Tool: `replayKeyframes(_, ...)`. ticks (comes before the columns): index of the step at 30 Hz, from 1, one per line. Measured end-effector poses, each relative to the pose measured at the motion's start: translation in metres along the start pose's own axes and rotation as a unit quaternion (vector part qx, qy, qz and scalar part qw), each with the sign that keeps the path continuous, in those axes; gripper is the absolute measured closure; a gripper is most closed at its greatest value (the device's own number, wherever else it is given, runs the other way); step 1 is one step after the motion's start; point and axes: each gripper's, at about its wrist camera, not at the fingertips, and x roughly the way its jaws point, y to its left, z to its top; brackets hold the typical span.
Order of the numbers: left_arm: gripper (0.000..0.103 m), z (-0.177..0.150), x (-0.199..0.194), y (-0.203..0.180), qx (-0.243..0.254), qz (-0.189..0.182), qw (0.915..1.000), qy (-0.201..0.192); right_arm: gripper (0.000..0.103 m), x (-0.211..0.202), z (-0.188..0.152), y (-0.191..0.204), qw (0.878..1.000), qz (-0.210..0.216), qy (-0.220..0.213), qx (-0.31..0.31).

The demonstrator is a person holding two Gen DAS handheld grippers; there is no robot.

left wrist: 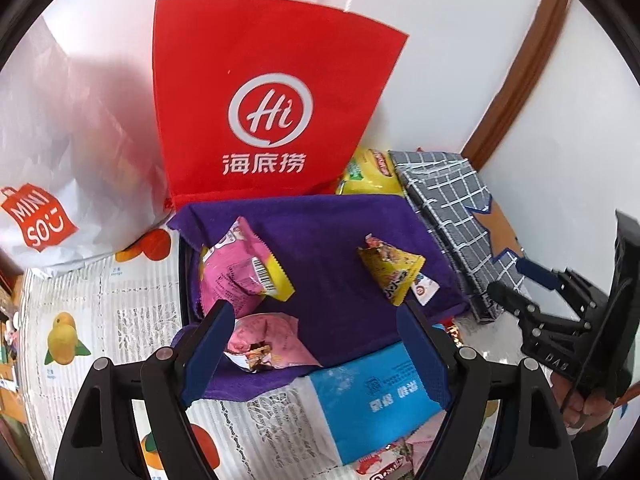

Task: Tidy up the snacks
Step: 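Move both tools back toward the red candy packet beside the tissue pack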

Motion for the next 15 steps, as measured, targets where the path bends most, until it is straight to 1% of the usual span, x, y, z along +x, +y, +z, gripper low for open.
replayKeyframes(2, 0.021, 0.000, -0.003, -0.003, 0.003, -0.003, 1.0000, -0.002, 0.038, -0.003, -0.009, -0.004, 1.000, -0.004, -0.001, 0.013)
replayKeyframes(5, 0.021, 0.000, -0.007, -0.005, 0.006, -0.008, 0.9999, -0.003, 0.038, -0.002, -0.022, -0.011, 1.000, 0.000, 0.009, 0.028)
replayKeyframes(12, 0.021, -0.001, -0.010, -0.006, 0.008, -0.015, 0.9998, -0.003, 0.038, -0.001, -0.048, -0.016, 0.999, -0.008, 0.024, 0.036)
replayKeyframes(15, 0.021, -0.002, -0.009, -0.006, 0.008, -0.016, 0.9998, -0.001, 0.038, 0.004, -0.059, -0.022, 0.998, -0.002, 0.031, 0.056)
